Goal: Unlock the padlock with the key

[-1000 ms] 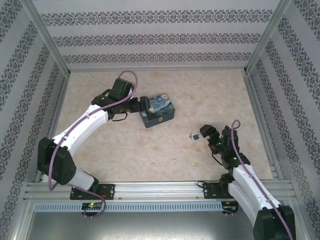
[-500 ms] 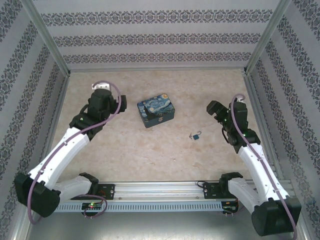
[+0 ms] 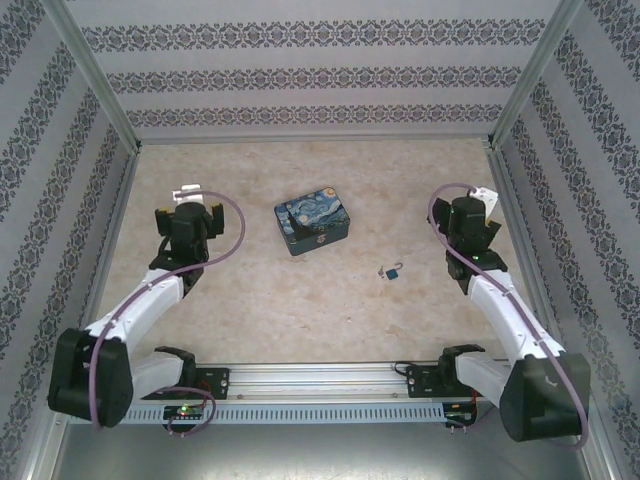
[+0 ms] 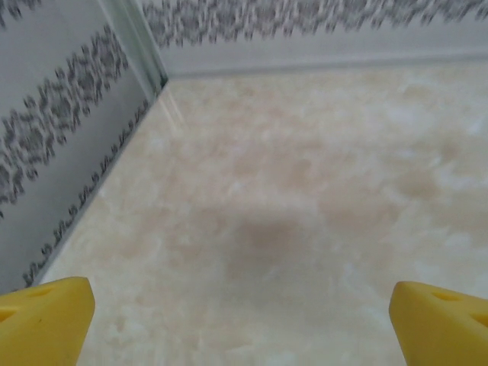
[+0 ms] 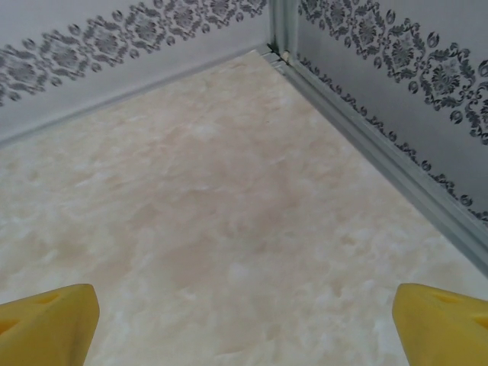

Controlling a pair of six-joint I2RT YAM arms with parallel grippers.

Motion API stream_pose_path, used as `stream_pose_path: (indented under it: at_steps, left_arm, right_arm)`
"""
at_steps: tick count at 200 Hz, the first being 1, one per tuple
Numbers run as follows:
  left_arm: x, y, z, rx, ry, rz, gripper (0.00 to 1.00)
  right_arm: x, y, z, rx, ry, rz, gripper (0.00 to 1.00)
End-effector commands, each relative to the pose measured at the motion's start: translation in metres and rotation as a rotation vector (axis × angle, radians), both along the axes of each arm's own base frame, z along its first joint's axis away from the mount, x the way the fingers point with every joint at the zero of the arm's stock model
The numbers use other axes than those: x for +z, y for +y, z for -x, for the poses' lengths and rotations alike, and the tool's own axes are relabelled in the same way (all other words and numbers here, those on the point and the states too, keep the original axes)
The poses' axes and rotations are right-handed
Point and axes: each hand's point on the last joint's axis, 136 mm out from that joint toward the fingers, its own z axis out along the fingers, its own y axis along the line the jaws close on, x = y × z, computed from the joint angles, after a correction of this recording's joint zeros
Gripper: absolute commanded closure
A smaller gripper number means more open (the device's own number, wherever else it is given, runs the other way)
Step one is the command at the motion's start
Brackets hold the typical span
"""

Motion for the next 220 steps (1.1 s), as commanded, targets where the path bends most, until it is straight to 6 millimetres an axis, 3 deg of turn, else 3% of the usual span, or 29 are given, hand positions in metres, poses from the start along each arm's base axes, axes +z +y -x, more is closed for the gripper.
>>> stream_pose_path:
  at_steps: [1, 21, 46, 73, 97, 109, 127, 136, 220]
  left_arm:
    - [-0.005, 0.007, -0.011, 0.007, -0.104, 0.030, 0.01]
    - [-0.026, 0.004, -0.010, -0.016, -0.120, 0.039, 0.00]
    - [-0.036, 0.002, -0.015, -0.033, -0.134, 0.049, 0.00]
    - [-0.047, -0.002, -0.020, -0.078, -0.136, 0.070, 0.01]
    - [-0.060, -0.007, -0.025, -0.129, -0.103, 0.103, 0.00]
    - [-0.063, -0.008, -0.027, -0.140, -0.111, 0.098, 0.01]
    - [-0.065, -0.006, -0.029, -0.152, -0.096, 0.130, 0.01]
    - [-0.067, -0.006, -0.028, -0.160, -0.073, 0.150, 0.01]
    - [-0.067, -0.006, -0.029, -0.161, -0.080, 0.149, 0.01]
  right_arm:
    - [0.000, -0.008, -0.009, 0.004, -0.070, 0.077, 0.02]
    - [-0.012, -0.007, -0.014, 0.028, -0.085, 0.088, 0.02]
    - [-0.028, 0.002, -0.024, 0.103, -0.090, 0.121, 0.02]
    - [-0.036, 0.021, -0.030, 0.235, -0.175, 0.151, 0.02]
    - [-0.062, 0.046, -0.026, 0.395, -0.224, 0.137, 0.02]
    - [-0.059, 0.057, -0.034, 0.456, -0.280, 0.140, 0.02]
    - [-0.072, 0.053, -0.040, 0.452, -0.145, 0.102, 0.02]
    - [-0.065, 0.049, -0.054, 0.441, -0.172, 0.072, 0.02]
    - [-0.065, 0.050, -0.051, 0.428, -0.155, 0.116, 0.02]
